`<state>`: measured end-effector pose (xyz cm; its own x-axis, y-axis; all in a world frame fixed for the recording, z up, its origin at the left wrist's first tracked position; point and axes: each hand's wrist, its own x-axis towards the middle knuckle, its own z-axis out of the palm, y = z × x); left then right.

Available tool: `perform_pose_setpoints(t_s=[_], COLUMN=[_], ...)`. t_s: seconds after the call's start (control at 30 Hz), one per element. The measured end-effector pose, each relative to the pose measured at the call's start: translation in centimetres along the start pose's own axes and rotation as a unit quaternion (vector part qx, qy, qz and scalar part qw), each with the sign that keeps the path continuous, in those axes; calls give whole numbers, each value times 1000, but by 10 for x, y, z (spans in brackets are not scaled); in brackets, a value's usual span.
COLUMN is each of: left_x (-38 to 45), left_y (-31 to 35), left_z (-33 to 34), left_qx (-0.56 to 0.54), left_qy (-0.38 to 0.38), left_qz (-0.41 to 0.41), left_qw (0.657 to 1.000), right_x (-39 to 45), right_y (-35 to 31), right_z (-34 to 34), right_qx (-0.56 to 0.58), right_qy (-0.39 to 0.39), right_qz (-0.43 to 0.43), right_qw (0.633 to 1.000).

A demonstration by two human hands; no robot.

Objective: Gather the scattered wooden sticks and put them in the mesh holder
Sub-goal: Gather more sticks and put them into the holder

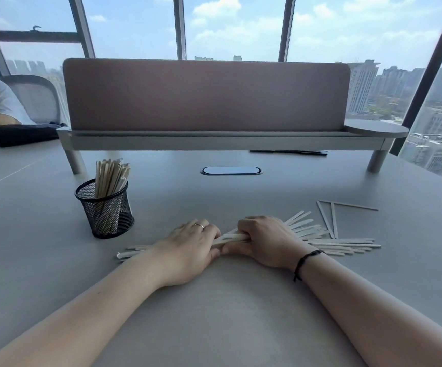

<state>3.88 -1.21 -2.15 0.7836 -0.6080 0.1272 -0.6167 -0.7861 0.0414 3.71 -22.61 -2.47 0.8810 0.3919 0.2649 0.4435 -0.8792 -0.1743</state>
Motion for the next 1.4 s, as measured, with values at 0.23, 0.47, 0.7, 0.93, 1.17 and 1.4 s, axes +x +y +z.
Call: perform_pose_setpoints(t_s=[0.23, 0.47, 0.7, 0.93, 1.17, 1.4], left_x=[-3, -6, -4, -2, -4, 2], left_y=[0, -7, -3, -7, -20, 0], left_z=[0, 3, -1, -5, -23, -8], left_qx=[0, -17, 41, 56, 14, -59], left_qy=[17, 113, 176, 172, 164, 29], left_qz=[21, 3, 6, -16, -89, -58], left_qw=[1000, 993, 984, 983, 982, 996], right_x=[-2, -1, 2, 3, -3, -16], right_y=[-4, 1, -21, -36, 6, 54], right_z=[-6, -13, -20, -20, -45, -47], right_qx=[-43, -106, -152, -164, -153, -123], right_qy=[17, 110, 71, 60, 52, 50], right_qz=[-12, -43, -60, -79, 11, 105], right_qw=[999, 987, 984, 981, 987, 986])
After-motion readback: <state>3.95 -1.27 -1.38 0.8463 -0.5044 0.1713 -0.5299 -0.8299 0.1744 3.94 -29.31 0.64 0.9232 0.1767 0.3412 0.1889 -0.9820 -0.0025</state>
